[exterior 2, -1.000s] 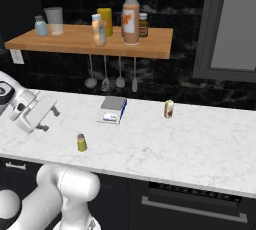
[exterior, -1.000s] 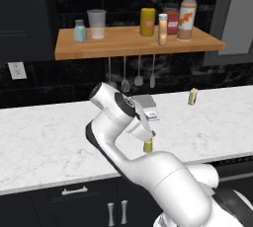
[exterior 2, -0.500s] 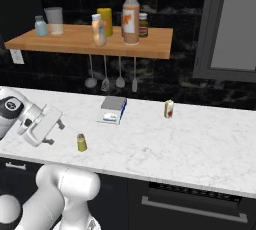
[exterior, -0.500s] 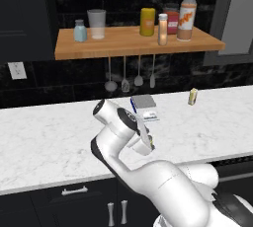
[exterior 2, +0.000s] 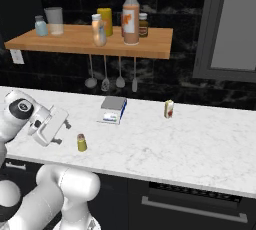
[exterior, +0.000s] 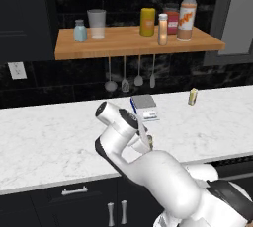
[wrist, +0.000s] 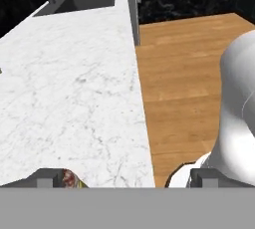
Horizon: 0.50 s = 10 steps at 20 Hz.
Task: Put the shaker and condiment bottle from the counter next to their counterparts in the cabinet.
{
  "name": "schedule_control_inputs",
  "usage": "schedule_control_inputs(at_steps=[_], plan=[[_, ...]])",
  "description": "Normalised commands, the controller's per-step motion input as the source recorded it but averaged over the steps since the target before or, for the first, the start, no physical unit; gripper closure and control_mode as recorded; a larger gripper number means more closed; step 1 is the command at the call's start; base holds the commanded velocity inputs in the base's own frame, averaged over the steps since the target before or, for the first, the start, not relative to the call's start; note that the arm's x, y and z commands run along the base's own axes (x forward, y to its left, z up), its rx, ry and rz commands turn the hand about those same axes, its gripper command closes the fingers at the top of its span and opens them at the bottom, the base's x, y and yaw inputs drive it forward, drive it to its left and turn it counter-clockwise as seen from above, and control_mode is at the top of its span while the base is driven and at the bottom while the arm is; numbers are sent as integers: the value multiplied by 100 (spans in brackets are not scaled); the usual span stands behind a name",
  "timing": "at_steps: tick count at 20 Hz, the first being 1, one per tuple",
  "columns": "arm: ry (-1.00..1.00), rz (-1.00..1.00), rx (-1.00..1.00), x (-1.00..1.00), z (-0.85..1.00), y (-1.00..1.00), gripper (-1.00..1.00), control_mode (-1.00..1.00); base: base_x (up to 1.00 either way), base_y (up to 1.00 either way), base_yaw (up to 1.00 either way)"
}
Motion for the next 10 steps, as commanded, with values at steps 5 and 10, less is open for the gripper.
schedule_control_inputs(at_steps=[5,10], plan=[[0,-1,0,39,-23,0,-100,-100,0,0,0],[0,0,0,40,-22,0,-100,-100,0,0,0]])
